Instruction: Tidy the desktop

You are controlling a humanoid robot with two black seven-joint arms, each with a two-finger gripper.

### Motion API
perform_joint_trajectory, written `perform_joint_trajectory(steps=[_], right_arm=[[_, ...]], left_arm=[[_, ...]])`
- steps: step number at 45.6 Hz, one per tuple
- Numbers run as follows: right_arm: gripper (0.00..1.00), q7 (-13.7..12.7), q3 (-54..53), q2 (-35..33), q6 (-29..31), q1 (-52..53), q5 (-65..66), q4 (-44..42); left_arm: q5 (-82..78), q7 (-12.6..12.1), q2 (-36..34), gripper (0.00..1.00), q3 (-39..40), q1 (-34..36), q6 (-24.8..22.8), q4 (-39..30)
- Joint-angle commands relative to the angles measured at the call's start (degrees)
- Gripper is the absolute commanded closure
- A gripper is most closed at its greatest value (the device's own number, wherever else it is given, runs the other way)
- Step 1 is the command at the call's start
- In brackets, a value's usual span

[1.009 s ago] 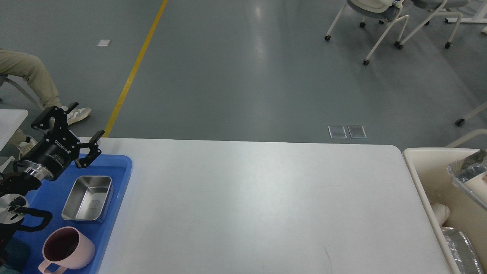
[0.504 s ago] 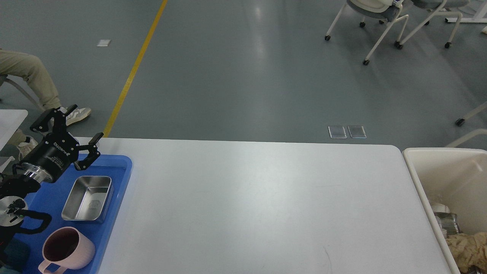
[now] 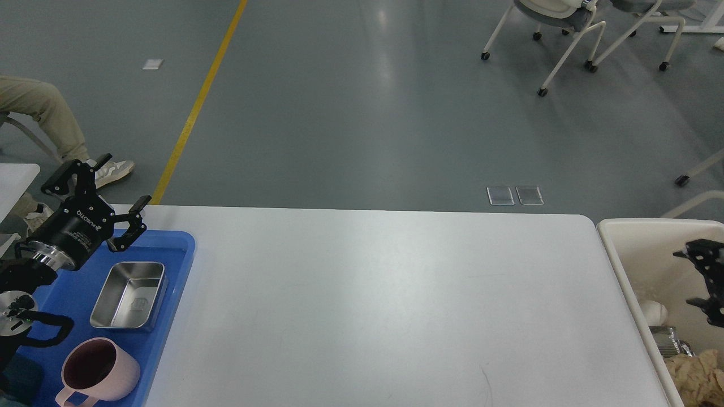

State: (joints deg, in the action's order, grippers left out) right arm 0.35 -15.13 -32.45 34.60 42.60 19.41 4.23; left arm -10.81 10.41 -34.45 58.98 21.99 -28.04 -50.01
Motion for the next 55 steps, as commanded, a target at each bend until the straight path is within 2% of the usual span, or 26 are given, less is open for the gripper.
perform_joint_trajectory(steps=[1, 10, 19, 39, 55], right_arm=[[0.0, 0.0, 0.0, 8.0, -0.1, 7.2, -0.1, 0.1], [0.0, 0.0, -1.8, 20.7, -0.2, 11.8, -1.4, 0.0], [0.0, -0.3, -13.8, 28.1, -0.3, 12.3, -14.3, 0.0], [0.0, -0.8, -36.0, 32.1, 0.2, 10.7, -24.9, 0.5], [0.0, -0.8, -40.5, 35.3, 0.0, 4.9, -33.3, 3.2]], left_arm=[[0.0, 0.0, 0.1, 0.03, 0.1, 0.0, 0.0, 0.0], [0.0, 0.0, 0.2, 0.03, 0.0, -0.1, 0.0, 0.1], [0.0, 0.0, 0.1, 0.03, -0.1, -0.2, 0.0, 0.6], [0.3, 0.1, 1.8, 0.03, 0.4, -0.5, 0.0, 1.0], [2.1, 0.0, 3.6, 0.03, 5.4, -0.5, -1.0, 3.3]])
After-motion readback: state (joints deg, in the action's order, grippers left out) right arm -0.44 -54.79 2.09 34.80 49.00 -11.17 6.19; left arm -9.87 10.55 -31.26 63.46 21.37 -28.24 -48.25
